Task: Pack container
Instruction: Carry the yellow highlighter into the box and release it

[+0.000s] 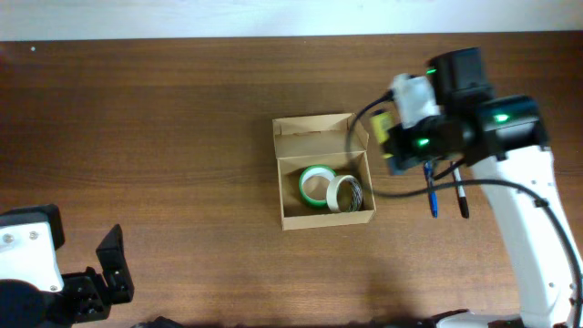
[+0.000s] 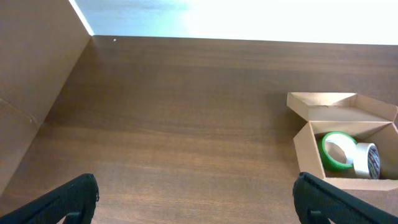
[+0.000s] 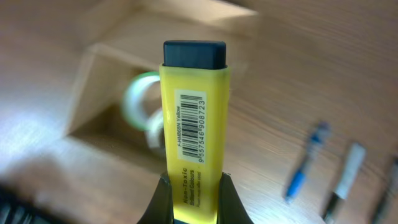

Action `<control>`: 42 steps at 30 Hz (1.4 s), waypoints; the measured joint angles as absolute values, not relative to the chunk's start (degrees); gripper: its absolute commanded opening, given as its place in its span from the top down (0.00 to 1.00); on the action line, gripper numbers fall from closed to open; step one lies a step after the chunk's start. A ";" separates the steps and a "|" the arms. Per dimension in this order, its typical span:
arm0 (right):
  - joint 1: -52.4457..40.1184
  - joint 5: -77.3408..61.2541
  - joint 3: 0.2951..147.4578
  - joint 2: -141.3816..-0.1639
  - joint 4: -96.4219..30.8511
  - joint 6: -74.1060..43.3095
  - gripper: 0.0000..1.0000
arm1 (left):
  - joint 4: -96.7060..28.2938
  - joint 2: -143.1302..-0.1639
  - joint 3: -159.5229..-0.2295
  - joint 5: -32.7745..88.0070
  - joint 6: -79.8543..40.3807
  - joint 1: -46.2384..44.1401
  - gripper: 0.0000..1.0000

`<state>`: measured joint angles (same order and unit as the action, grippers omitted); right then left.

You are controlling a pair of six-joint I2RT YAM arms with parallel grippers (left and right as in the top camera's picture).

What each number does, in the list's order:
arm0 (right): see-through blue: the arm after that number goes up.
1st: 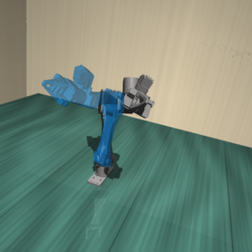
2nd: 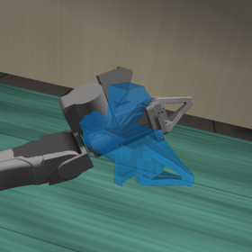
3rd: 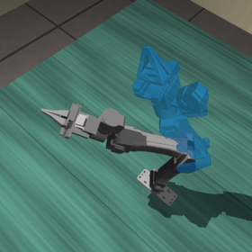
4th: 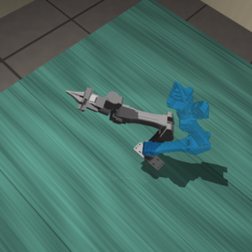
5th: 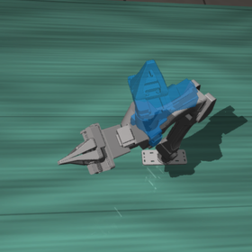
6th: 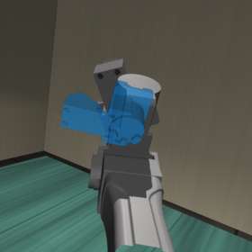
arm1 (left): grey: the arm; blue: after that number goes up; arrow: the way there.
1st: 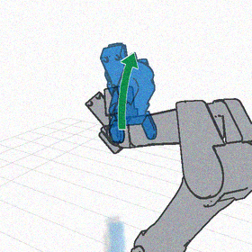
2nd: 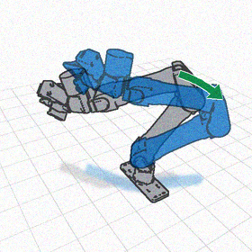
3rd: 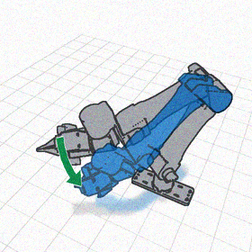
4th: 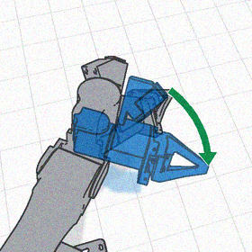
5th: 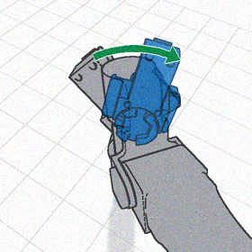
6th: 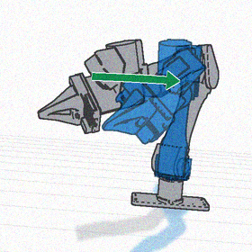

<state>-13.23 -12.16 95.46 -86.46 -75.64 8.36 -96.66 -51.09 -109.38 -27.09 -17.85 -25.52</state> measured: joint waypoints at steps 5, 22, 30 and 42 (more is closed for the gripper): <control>-24.16 -16.49 95.46 -86.67 -75.70 14.33 0.96 | -96.66 -51.09 -109.38 -27.29 -17.85 -25.52 0.00; -31.99 -22.15 94.15 -95.24 -78.81 23.99 0.79 | -96.66 -51.09 -109.38 -27.31 -17.85 -25.52 0.01; -31.99 -18.76 94.48 -95.53 -78.91 22.50 0.64 | -96.66 -51.09 -109.38 -27.31 -17.85 -25.52 0.01; -31.99 -16.69 94.72 -95.53 -78.70 22.02 0.39 | -96.66 -51.09 -109.38 -27.31 -17.85 -25.52 0.01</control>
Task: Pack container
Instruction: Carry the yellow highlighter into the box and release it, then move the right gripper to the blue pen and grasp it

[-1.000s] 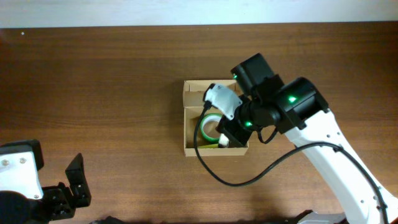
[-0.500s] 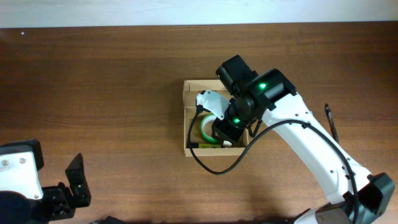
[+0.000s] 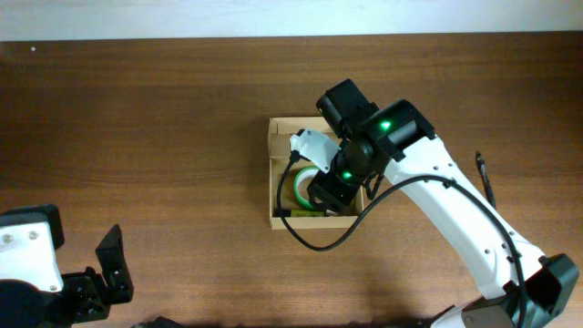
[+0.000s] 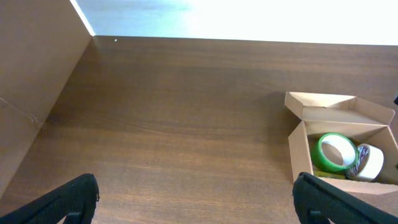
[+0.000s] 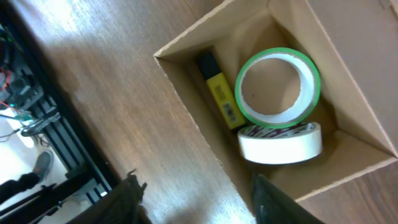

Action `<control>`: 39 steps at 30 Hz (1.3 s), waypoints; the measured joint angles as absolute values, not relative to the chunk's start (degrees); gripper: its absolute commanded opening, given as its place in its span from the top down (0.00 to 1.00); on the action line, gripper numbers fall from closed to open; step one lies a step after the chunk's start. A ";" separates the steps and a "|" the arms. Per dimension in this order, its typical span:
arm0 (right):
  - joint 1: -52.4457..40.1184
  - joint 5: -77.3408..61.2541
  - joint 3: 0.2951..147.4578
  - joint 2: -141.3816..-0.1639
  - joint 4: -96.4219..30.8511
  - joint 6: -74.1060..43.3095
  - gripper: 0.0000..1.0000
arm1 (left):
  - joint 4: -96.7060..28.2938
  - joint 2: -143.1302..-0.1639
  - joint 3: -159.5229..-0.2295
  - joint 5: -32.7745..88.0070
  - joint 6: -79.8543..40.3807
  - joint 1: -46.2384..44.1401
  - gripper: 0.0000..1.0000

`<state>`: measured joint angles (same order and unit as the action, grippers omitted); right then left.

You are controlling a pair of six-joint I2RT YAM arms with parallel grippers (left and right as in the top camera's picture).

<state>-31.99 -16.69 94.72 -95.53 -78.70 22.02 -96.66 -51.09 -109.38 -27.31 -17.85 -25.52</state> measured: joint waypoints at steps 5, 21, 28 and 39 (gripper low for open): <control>-31.40 -15.77 94.72 -95.53 -77.76 21.41 0.38 | -96.66 -51.09 -109.38 -27.31 -17.85 -25.52 0.01; -18.70 -6.90 97.51 -95.53 -69.14 4.40 0.05 | -96.66 -51.09 -109.38 -27.31 -17.85 -25.52 0.01; -5.80 -1.89 97.51 -95.53 -71.94 -1.56 0.05 | -96.66 -51.09 -109.38 -27.31 -17.85 -25.52 0.01; 7.16 0.03 93.19 -100.01 -76.93 -0.10 0.02 | -96.66 -51.09 -109.38 -27.70 -17.85 -25.52 0.00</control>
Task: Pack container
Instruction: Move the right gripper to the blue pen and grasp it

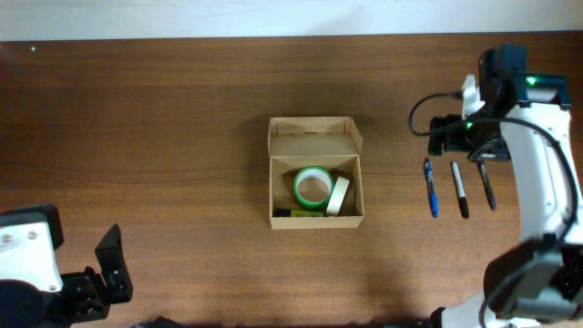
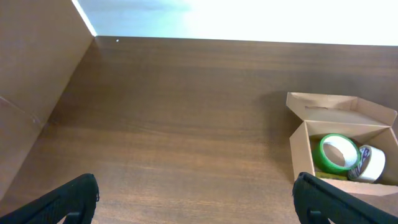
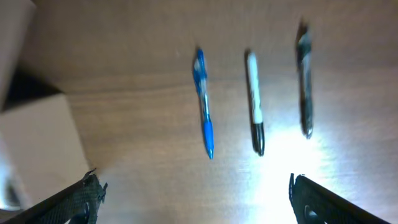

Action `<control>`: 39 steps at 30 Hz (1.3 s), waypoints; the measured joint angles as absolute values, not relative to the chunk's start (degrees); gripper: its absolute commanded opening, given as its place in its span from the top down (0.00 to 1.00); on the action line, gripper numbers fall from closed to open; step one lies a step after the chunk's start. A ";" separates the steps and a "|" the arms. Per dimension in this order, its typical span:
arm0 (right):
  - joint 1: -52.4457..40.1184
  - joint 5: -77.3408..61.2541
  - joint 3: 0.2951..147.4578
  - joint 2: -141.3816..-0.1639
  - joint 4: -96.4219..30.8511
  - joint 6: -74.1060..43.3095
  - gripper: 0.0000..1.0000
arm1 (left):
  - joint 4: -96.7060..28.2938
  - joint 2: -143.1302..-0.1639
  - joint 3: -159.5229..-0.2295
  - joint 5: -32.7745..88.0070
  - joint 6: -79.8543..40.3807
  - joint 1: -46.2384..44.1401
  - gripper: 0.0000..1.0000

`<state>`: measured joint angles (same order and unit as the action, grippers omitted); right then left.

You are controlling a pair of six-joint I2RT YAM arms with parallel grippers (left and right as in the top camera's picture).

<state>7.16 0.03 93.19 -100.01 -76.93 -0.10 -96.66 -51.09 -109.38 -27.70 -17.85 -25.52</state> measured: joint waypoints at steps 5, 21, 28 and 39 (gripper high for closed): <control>7.16 0.03 84.90 -102.85 -73.10 0.69 0.11 | -96.64 -51.09 -109.38 -27.77 -17.85 -25.52 0.00; 7.16 -0.47 69.12 -102.91 -62.33 1.45 0.31 | -96.66 -51.09 -109.38 -27.94 -17.76 -25.52 0.00; 7.16 -0.71 68.66 -103.09 -61.36 1.96 0.35 | -96.66 -51.09 -109.38 -27.94 -17.61 -25.52 0.00; 7.16 -0.93 68.64 -110.72 -58.78 3.20 0.36 | -96.66 -51.09 -109.38 -27.94 -17.58 -25.52 0.00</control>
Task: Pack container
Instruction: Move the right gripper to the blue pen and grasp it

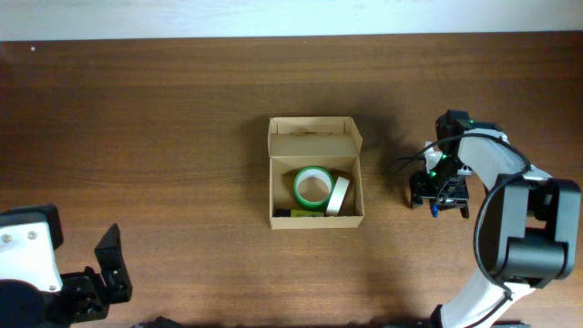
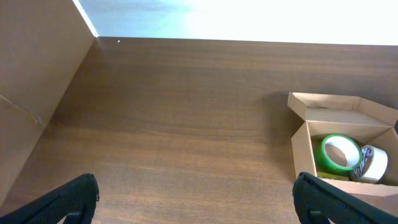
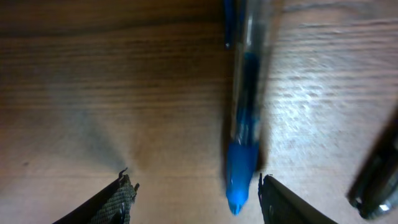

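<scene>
The open cardboard box [image 1: 275, 173] stands mid-table and holds a green tape roll [image 1: 312, 187], a white tape roll [image 1: 337, 194] and a yellow highlighter [image 1: 293, 213] along its front wall. My right gripper [image 3: 196, 199] is open and low over the table, right of the box. A blue pen [image 3: 244, 124] lies between its fingers, close to the right finger [image 3: 292, 202], not gripped. My left gripper [image 2: 196, 202] is open and empty at the table's front left, far from the box [image 2: 345, 118].
A dark marker [image 3: 378, 180] lies just right of the blue pen, outside the right finger. The box's lid flap [image 1: 314, 128] stands open at the back. Bare wooden tabletop [image 1: 164, 137] stretches left of the box.
My right gripper was high above the three pens with all of them in view. Now it is down close to the table, open, with the blue pen between its fingers.
My right gripper held the yellow highlighter beside the box. Then it stood open over the box with the highlighter lying inside. Then it was over the pens at the right, and now low around the blue pen. The left arm stayed still.
</scene>
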Action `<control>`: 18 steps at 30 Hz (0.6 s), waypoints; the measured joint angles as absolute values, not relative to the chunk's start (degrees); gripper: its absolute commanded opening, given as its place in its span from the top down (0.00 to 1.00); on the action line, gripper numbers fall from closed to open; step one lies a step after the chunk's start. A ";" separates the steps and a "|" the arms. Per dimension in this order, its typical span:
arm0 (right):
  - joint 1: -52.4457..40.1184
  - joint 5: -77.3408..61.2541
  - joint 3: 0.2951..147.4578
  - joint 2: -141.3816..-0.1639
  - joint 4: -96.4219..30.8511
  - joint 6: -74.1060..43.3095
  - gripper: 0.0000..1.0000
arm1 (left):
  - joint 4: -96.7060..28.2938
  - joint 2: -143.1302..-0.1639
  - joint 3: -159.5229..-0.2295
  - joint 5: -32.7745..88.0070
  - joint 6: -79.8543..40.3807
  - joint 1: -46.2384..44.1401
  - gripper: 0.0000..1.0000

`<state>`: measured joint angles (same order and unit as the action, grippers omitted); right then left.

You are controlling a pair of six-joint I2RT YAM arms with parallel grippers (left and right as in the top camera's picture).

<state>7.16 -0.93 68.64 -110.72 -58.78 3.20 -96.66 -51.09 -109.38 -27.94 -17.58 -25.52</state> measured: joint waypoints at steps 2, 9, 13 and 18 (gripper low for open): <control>7.16 -0.84 68.69 -111.24 -58.70 3.31 0.36 | -96.66 -51.09 -109.38 -27.92 -17.58 -25.52 0.00; 7.16 -0.67 68.66 -111.24 -58.52 3.51 0.58 | -96.66 -51.09 -109.38 -27.94 -17.58 -25.52 0.00; 7.16 -0.58 68.66 -111.26 -58.39 3.79 0.79 | -96.66 -51.09 -109.38 -27.94 -17.58 -25.52 0.01; 7.16 -0.45 68.66 -111.28 -58.39 3.84 0.91 | -96.66 -51.09 -109.38 -27.94 -17.58 -25.52 0.01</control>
<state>7.16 -0.45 68.66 -111.28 -58.39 3.84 -96.66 -51.09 -109.38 -27.94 -17.58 -25.52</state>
